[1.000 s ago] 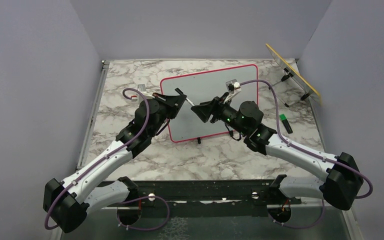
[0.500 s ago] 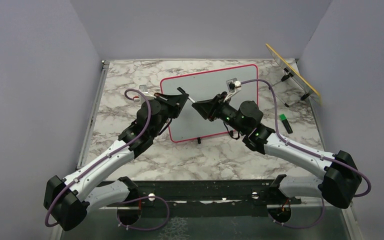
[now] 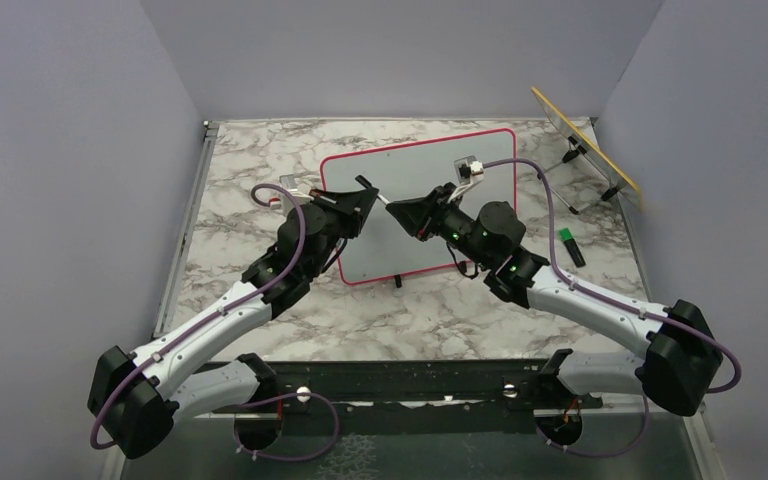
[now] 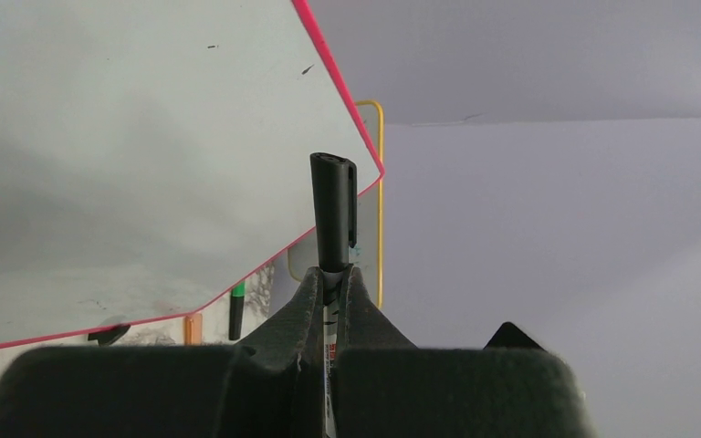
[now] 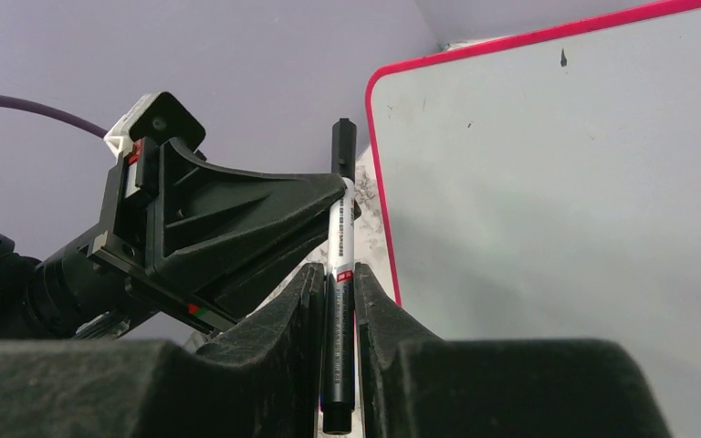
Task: Write a sentence on the whiteboard
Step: Pick up the whiteboard marker at the center of the board.
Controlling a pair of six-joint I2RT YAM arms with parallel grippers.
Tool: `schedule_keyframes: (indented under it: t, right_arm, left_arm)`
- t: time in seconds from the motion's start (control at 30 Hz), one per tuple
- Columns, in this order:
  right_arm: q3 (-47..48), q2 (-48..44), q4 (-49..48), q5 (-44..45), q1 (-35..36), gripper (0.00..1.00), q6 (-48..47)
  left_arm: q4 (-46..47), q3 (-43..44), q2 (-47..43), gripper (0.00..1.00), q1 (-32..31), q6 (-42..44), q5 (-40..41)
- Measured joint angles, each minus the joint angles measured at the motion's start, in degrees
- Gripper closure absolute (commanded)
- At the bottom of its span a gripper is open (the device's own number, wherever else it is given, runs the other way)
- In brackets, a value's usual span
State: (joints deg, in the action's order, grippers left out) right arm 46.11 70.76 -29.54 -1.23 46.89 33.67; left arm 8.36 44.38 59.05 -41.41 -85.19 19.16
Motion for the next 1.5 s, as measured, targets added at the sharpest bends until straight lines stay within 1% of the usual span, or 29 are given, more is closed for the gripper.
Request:
schedule_keyframes:
  t: [0.17, 0.47, 0.6, 0.73, 0.8, 0.83, 0.9, 1.03, 1.13, 1.3, 1.4, 1.5]
  right_arm:
    - [0.0, 0.11, -0.66, 0.28, 0.0, 0.72, 0.46]
    - [-0.26, 0.61, -2.25, 0.35, 0.0, 0.73, 1.29]
    - [-0.37, 0.81, -2.38, 1.55, 0.28, 0.77, 1.46]
    - [-0.44, 0.92, -2.45, 2.89, 0.7, 0.86, 1.44]
    - [-0.44, 1.01, -2.49, 3.45, 0.96, 0.94, 1.44]
    - [-0.44, 1.07, -2.51, 3.74, 1.07, 0.98, 1.44]
    - [-0.44, 1.25, -2.56, 4.0, 1.2, 0.99, 1.46]
    - [-0.44, 1.29, -2.16, 4.59, 1.51, 0.99, 1.01]
    - [-0.44, 1.11, -0.81, 5.11, 1.55, 0.99, -0.07]
    - [0.81, -0.48, 5.51, 5.95, 1.53, 0.99, -3.61]
    - [3.26, -2.05, 10.4, 5.92, 1.36, 0.99, -6.14]
    - [5.9, -3.87, 15.63, 5.77, 0.66, 0.99, -8.55]
  left_arm:
    - [0.72, -0.2, 0.22, 1.0, -0.35, -0.76, 0.85]
    - [1.25, -0.5, 0.24, 1.0, -0.74, -1.64, 2.34]
    - [1.46, -0.9, 0.24, 1.0, -0.85, -2.25, 3.02]
    - [1.86, -1.14, 0.24, 1.0, -1.2, -2.64, 3.67]
    - [1.9, -1.2, 0.24, 0.99, -1.25, -2.8, 4.04]
    - [1.95, -1.25, 0.24, 0.96, -1.31, -2.89, 4.17]
    - [2.23, -1.49, 0.24, 0.86, -1.42, -2.91, 4.37]
    - [2.25, -1.81, 0.24, 0.61, -1.46, -2.58, 4.46]
    - [1.73, -1.81, 0.17, 0.53, -1.6, -1.14, 4.48]
    - [-2.1, -1.57, -1.07, 0.47, -1.7, 6.4, 5.01]
    - [-5.79, -0.15, -2.34, 0.46, -1.75, 15.39, 6.14]
    - [-8.02, 0.63, -4.15, 0.42, -1.75, 26.45, 6.73]
